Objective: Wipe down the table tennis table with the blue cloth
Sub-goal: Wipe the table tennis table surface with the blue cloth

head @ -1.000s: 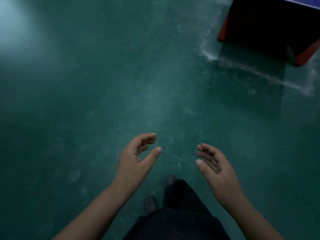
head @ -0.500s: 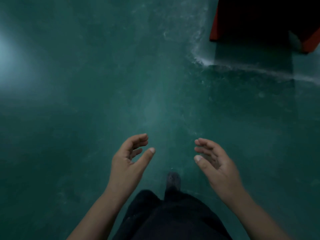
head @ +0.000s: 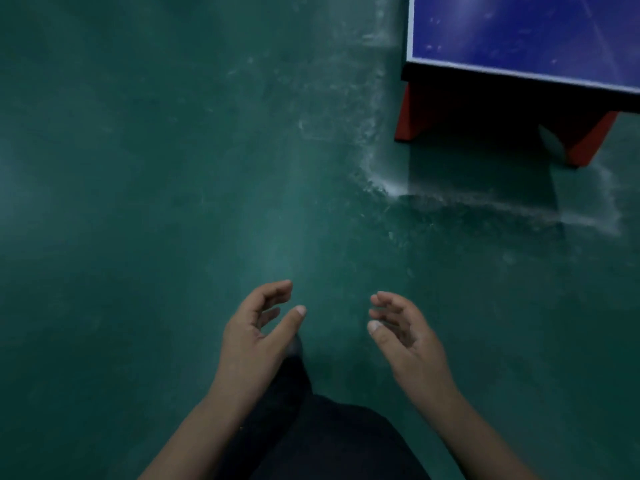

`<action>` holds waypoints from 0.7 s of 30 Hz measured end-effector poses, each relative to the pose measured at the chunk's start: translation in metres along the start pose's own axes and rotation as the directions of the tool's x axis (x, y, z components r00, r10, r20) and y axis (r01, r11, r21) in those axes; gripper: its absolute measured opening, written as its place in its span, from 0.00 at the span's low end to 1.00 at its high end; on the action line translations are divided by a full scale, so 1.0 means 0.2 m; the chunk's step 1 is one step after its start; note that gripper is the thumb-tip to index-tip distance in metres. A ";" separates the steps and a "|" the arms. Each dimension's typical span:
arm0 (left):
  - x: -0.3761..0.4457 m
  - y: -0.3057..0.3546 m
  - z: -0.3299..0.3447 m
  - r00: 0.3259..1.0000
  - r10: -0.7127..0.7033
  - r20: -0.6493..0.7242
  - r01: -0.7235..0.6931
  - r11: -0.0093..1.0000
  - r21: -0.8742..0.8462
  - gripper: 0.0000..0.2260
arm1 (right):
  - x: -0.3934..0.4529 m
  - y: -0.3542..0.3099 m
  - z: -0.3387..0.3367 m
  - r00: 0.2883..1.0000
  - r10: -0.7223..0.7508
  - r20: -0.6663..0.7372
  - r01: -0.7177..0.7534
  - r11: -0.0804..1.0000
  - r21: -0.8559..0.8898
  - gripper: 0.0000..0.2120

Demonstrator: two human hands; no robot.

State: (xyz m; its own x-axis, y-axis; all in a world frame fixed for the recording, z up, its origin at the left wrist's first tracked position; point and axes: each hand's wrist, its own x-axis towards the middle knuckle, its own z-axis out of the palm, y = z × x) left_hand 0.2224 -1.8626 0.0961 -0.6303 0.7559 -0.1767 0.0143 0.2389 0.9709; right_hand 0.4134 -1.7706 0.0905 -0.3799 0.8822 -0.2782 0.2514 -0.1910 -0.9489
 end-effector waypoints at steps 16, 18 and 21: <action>2.18 0.42 0.32 0.986 -0.032 0.163 0.020 0.997 0.076 0.17 | 1.96 -0.60 0.16 0.990 -0.008 -0.142 0.010 1.000 0.017 0.17; 2.45 0.47 0.44 0.987 -0.053 0.149 0.040 0.995 0.087 0.13 | 2.27 -0.65 0.11 0.995 0.012 -0.096 -0.010 1.000 0.025 0.17; 2.82 0.60 0.54 0.991 -0.058 0.123 0.044 0.993 0.110 0.13 | 2.69 -0.80 0.05 0.997 0.007 -0.076 -0.006 1.000 0.003 0.18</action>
State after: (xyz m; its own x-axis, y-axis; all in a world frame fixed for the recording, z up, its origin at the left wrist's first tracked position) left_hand -0.0466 -1.3416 0.0959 -0.5298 0.8100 -0.2512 0.0713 0.3377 0.9386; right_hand 0.1600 -1.2699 0.0911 -0.3091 0.9112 -0.2723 0.2511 -0.1980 -0.9475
